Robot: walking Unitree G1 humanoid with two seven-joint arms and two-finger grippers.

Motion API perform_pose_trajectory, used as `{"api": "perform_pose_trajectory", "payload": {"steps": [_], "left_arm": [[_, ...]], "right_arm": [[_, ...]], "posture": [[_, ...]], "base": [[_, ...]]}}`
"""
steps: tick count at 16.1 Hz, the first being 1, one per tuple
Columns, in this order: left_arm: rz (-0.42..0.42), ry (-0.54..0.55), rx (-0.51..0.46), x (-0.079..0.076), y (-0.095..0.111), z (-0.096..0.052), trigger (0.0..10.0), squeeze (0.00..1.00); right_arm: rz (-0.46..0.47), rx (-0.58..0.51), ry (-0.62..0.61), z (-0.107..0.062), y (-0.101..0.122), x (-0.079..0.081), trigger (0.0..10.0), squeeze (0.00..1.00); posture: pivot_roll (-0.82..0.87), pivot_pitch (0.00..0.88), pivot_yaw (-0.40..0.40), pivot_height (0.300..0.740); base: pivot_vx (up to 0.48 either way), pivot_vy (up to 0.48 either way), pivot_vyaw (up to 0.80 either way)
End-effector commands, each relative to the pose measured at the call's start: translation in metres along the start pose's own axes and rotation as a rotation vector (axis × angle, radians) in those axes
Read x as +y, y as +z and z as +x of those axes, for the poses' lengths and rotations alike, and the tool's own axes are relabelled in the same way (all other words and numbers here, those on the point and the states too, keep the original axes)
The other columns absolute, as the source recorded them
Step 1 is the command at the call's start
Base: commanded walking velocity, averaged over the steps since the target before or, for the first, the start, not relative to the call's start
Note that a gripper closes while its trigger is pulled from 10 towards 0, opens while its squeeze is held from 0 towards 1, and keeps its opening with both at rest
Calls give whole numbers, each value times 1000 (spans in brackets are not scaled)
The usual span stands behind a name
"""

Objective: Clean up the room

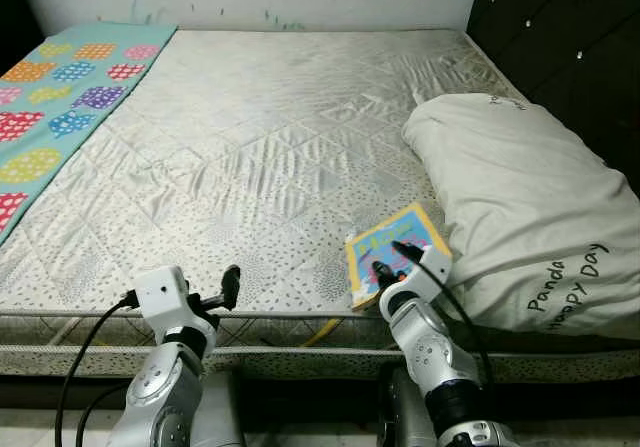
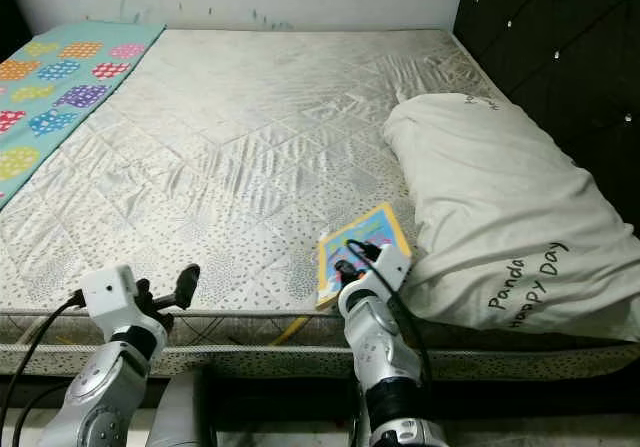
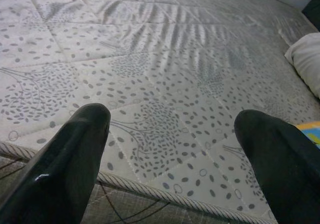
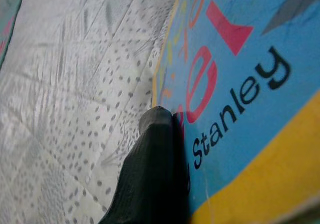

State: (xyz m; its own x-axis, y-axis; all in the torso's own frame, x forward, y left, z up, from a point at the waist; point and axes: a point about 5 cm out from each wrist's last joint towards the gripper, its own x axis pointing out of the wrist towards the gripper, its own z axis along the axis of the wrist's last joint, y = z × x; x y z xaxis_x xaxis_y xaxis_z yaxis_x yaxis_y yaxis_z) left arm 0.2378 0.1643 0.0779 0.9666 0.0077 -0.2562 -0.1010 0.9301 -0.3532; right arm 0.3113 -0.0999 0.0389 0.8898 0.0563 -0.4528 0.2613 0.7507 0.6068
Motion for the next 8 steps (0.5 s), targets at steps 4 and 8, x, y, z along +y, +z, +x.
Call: {"api": "perform_pose_trajectory", "payload": {"steps": [4, 8], "left_arm": [[-17, -6, -4, -5, 4, 4, 10000, 0], [-24, -19, -7, -10, 5, 4, 10000, 0]], "right_arm": [[344, -32, 179, 7, -4, 94, 0, 0], [403, -50, 200, 13, -8, 85, 0, 0]], "posture": [[73, 0, -14, 558], [82, 0, -13, 558]], "base": [[0, 0, 0], [0, 0, 0]]}}
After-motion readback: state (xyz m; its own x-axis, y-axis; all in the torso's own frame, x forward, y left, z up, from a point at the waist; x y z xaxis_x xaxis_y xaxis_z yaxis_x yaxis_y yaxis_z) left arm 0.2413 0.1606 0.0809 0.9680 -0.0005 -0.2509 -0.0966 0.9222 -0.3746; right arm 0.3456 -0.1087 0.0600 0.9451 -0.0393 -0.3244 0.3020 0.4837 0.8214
